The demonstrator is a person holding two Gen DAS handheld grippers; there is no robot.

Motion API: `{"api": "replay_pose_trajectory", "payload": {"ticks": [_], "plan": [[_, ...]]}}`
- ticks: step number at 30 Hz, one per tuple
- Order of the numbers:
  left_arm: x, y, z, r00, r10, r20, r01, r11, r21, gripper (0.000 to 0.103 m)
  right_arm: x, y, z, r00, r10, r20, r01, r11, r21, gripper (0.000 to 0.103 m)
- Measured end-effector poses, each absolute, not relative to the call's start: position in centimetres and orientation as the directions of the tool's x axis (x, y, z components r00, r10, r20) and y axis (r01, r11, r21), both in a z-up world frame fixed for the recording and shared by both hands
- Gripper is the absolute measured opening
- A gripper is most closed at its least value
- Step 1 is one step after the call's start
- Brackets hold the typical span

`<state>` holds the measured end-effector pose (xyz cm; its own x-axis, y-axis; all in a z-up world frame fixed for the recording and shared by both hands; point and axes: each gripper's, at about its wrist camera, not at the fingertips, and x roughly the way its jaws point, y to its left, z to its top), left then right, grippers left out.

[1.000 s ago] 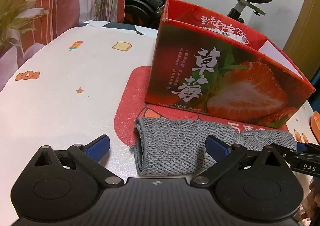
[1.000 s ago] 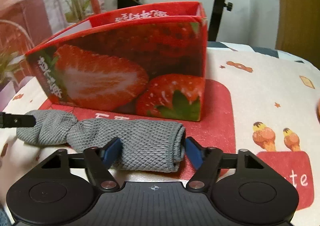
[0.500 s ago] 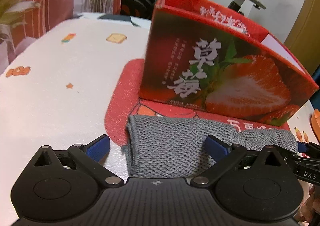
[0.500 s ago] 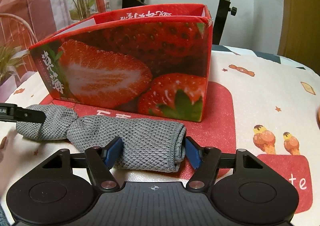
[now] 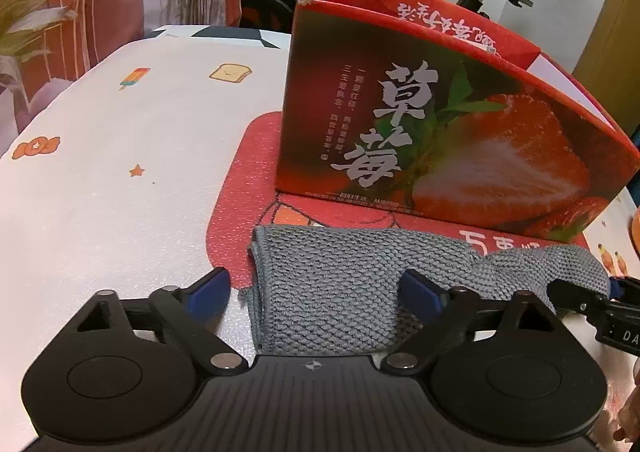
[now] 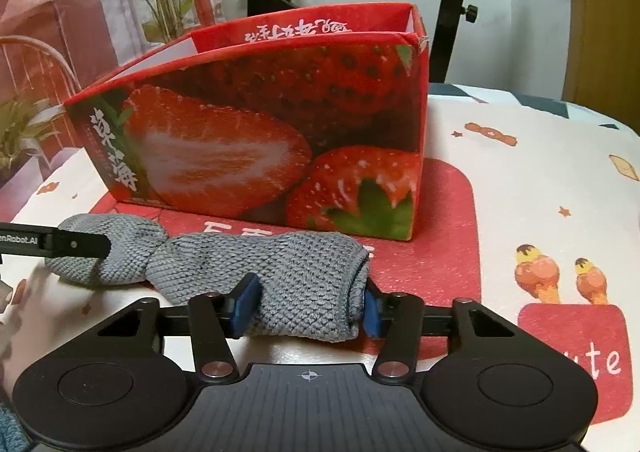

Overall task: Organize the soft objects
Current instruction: 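Close both tools on the grey knit towel, then lift the grey towel with both tools and carry it over the red box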

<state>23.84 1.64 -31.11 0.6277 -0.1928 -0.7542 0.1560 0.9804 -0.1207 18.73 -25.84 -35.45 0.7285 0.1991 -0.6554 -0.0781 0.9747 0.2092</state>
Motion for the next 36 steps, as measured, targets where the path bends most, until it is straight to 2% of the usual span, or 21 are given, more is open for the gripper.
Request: {"api": "replay_pose_trajectory", "payload": {"ticks": [2, 7, 10, 13, 22, 29, 36], "plan": [[23.7, 1.5, -31.0, 0.627, -0.206, -0.751, 0.170, 0.977, -0.127, 0.079, 18.7, -25.8, -35.4, 0.726, 0.206, -0.657, -0.083, 0.974, 0.213, 0.043], [23.3, 1.5, -30.8, 0.619, -0.249, -0.745, 0.209, 0.967, -0.150, 0.039, 18.8, -25.9, -35.3, 0.712, 0.234, -0.662, -0.090, 0.966, 0.244, 0.031], [23.0, 1.6, -30.8, 0.610, -0.281, -0.741, 0.222, 0.958, -0.181, 0.025, 18.8, -25.8, -35.2, 0.705, 0.245, -0.665, -0.096, 0.963, 0.253, 0.027], [22.6, 1.6, -30.6, 0.613, -0.291, -0.735, 0.231, 0.955, -0.186, 0.020, 18.5, -25.8, -35.0, 0.708, 0.250, -0.660, -0.098, 0.961, 0.259, 0.023], [21.1, 1.9, -29.2, 0.630, -0.307, -0.713, 0.238, 0.951, -0.199, 0.017, 17.0, -26.1, -33.0, 0.741, 0.292, -0.605, -0.133, 0.947, 0.294, 0.020], [19.5, 2.5, -25.3, 0.705, -0.332, -0.626, 0.277, 0.942, -0.187, 0.017, 15.6, -26.7, -29.4, 0.794, 0.330, -0.511, -0.194, 0.934, 0.301, 0.020], [18.5, 2.2, -20.6, 0.779, -0.388, -0.492, 0.344, 0.921, -0.182, 0.017, 15.1, -27.6, -24.8, 0.848, 0.339, -0.407, -0.246, 0.932, 0.265, 0.020]]}}
